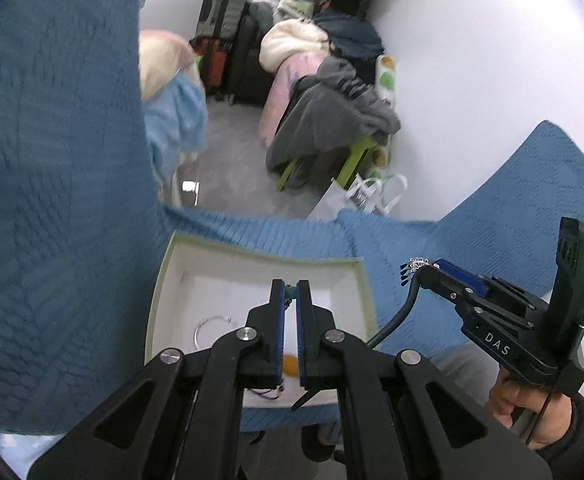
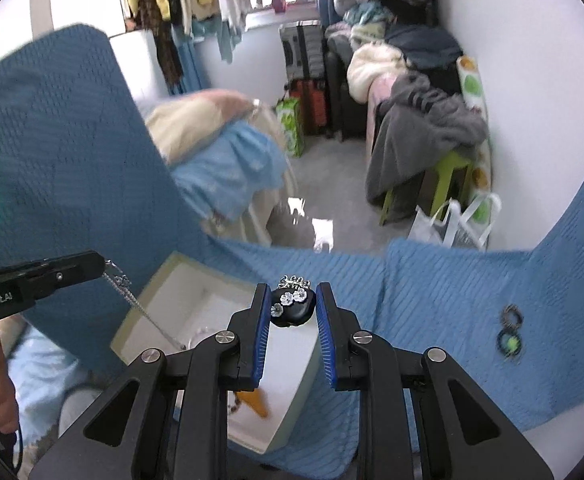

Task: Organize jewelry
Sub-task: 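Carry the bead chain and black charm over the white box with both grippers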

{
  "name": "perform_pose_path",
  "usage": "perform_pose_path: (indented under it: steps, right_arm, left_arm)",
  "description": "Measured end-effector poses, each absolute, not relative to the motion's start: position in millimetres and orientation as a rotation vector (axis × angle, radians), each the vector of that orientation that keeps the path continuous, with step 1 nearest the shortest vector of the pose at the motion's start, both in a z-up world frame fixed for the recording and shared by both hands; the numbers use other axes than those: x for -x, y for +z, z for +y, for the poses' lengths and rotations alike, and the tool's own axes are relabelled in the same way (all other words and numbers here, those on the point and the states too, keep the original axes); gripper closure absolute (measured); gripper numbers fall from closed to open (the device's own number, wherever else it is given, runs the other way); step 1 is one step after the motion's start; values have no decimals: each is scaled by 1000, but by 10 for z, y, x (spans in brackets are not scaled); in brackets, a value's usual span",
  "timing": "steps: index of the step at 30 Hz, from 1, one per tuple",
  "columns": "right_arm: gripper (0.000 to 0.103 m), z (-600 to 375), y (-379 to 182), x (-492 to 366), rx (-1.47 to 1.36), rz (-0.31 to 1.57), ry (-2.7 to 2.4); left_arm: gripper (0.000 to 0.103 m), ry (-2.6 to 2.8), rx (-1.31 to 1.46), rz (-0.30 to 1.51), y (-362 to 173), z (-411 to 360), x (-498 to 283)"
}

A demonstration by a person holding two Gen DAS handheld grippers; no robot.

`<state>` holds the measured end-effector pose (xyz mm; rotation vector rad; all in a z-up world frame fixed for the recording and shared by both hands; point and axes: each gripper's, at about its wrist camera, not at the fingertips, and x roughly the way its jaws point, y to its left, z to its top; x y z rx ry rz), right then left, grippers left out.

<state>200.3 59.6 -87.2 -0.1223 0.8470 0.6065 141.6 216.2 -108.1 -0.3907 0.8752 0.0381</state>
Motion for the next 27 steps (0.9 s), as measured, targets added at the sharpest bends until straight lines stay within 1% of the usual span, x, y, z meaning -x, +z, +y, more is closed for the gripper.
perform_pose_path:
  steps: [11, 18, 23, 24, 25, 26, 27]
  right_arm:
    - [82, 843, -1555, -1862, 205, 968, 662]
    - [82, 863, -1709, -1816, 225, 1005, 681]
    - [82, 841, -1701, -1824, 207, 1022, 706]
    - [80, 836, -1690, -1828, 202, 1022, 709]
    - [75, 823, -1665, -1833, 198, 1025, 709]
    - [74, 812, -1630, -1839, 195, 1027, 709]
    - [74, 808, -1600, -1838, 192, 1024, 714]
  left_arm:
    - [98, 75, 401, 974, -1678, 2158, -1376]
    - [98, 103, 420, 1005, -1839, 2153, -1306]
    - [98, 105, 454, 1004, -1825, 2174, -1280]
    - [94, 116, 463, 1009, -1807, 2178, -1283]
    - [78, 136, 470, 1018, -1784, 2190, -1287]
    - [65, 155, 471, 1020, -1749, 2195, -1285]
    - [39, 166, 468, 1013, -1715, 2197, -1273]
